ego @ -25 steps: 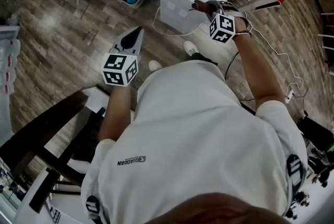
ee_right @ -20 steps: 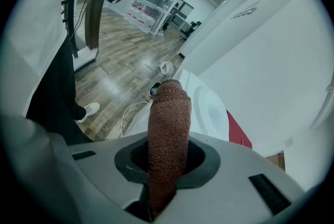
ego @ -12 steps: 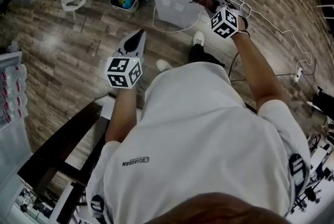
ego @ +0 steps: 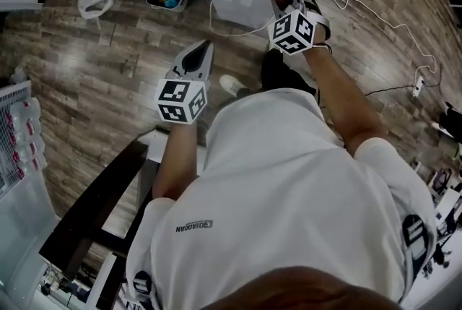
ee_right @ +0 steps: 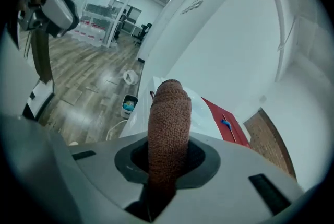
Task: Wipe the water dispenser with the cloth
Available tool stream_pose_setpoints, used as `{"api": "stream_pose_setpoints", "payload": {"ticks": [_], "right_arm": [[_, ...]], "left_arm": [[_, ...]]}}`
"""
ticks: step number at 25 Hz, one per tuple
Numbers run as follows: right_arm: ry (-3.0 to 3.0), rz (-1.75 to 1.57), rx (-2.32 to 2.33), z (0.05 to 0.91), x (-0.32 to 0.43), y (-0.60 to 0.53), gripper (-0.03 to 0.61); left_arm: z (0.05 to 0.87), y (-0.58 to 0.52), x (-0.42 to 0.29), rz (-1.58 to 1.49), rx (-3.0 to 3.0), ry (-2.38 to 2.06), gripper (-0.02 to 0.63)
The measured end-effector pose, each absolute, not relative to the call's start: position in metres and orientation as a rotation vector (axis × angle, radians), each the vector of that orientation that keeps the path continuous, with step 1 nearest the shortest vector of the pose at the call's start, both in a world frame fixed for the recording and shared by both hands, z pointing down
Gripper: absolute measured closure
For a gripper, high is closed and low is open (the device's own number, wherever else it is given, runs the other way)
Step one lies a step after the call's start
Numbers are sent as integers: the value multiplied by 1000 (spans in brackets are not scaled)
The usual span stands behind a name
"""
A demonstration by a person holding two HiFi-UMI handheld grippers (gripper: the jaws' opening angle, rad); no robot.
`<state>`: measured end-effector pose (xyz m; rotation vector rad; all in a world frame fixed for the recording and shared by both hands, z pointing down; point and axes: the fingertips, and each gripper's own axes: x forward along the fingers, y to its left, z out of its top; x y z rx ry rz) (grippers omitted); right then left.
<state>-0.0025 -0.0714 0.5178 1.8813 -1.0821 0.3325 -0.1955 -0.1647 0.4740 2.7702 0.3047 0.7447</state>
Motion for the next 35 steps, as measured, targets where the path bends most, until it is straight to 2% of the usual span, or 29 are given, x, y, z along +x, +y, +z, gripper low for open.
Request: {"api": "stream_pose_setpoints", "payload": {"ticks": [14, 35], "right_arm": [[-1076, 404, 1755, 592, -20, -88, 514], [-1089, 727, 1745, 742, -18, -105, 514]], "left_arm": [[512, -157, -199, 765, 2696, 293, 621], [546, -164, -192, 870, 2670, 229, 621]]}}
